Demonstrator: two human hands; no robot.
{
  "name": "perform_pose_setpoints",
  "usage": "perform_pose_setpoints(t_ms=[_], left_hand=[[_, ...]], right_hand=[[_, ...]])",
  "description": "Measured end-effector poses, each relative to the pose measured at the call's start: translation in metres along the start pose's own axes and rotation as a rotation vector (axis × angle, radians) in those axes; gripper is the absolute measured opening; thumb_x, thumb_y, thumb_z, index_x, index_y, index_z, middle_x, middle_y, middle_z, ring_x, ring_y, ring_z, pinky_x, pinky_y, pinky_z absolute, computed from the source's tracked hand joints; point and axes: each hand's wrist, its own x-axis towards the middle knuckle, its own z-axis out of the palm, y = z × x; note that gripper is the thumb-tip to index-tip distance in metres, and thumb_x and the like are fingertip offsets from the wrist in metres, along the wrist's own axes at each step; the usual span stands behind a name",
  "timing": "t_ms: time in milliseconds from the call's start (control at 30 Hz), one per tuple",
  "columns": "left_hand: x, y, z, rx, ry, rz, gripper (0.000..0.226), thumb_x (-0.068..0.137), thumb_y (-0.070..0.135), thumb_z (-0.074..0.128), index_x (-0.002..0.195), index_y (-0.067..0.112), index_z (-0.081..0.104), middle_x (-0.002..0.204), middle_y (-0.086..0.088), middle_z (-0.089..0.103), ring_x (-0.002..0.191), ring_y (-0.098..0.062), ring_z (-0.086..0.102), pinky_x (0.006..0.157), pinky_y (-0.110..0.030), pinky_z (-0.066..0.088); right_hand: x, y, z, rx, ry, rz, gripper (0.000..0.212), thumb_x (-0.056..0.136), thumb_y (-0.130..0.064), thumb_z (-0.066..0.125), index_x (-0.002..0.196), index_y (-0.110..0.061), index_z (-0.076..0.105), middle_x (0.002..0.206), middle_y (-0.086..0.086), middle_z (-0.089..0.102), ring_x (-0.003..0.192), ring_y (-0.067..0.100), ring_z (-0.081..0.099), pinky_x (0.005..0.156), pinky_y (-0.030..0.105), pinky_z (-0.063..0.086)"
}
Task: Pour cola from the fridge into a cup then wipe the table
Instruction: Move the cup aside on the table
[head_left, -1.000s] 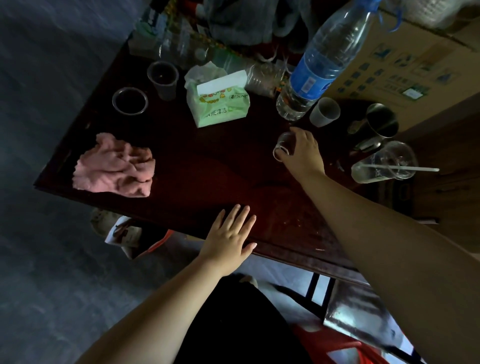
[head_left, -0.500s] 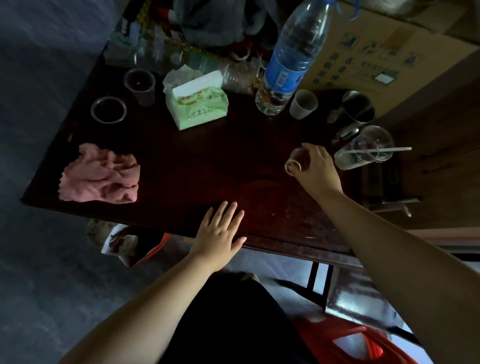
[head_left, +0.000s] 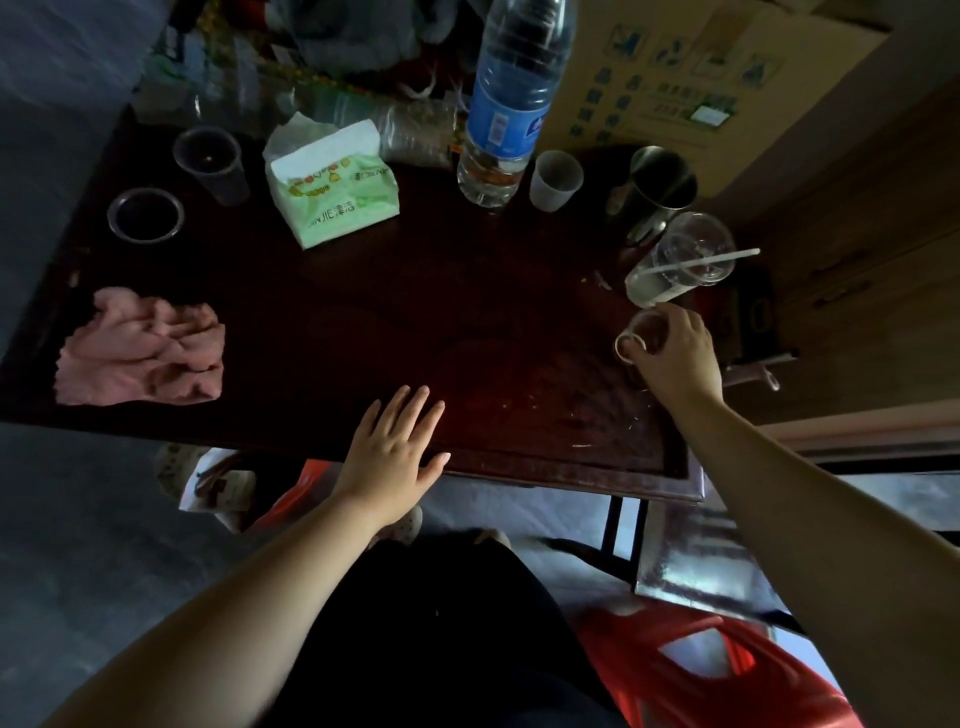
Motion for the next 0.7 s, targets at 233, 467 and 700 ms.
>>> perform_pose_setpoints(t_ms=[233, 467, 700], left_hand=[[0.001, -0.001, 0.001, 0.012, -0.019, 0.002, 0.065, 0.090, 0.051, 0.028, 0.138, 0.011, 0.046, 0.146, -0.014, 0.040, 0.135, -0.033, 0.038, 0.107, -0.051, 0.033], [0.002, 0.000, 0.003, 0.027, -0.043, -0.010, 0.065, 0.091, 0.052, 0.026, 0.141, 0.013, 0.042, 0.149, -0.013, 0.036, 0.138, -0.031, 0.033, 0.109, -0.050, 0.030], [0.000, 0.002, -0.002, 0.013, -0.092, -0.022, 0.069, 0.091, 0.054, 0.017, 0.146, 0.016, 0.032, 0.154, -0.011, 0.026, 0.142, -0.029, 0.022, 0.113, -0.049, 0.021]], right_hand=[[0.011, 0.017, 0.003, 0.043, 0.054, 0.059, 0.051, 0.081, -0.032, 0.069, 0.125, -0.011, 0.049, 0.129, 0.014, 0.050, 0.123, 0.030, 0.043, 0.099, 0.039, 0.037], [0.017, 0.020, 0.004, 0.022, 0.037, 0.042, 0.053, 0.081, -0.031, 0.067, 0.127, -0.013, 0.047, 0.132, 0.010, 0.047, 0.126, 0.027, 0.039, 0.089, 0.031, 0.034], [-0.024, 0.005, 0.014, 0.037, 0.175, -0.147, 0.060, 0.081, -0.031, 0.069, 0.130, -0.005, 0.046, 0.143, 0.016, 0.039, 0.135, 0.032, 0.031, 0.111, 0.045, 0.030]])
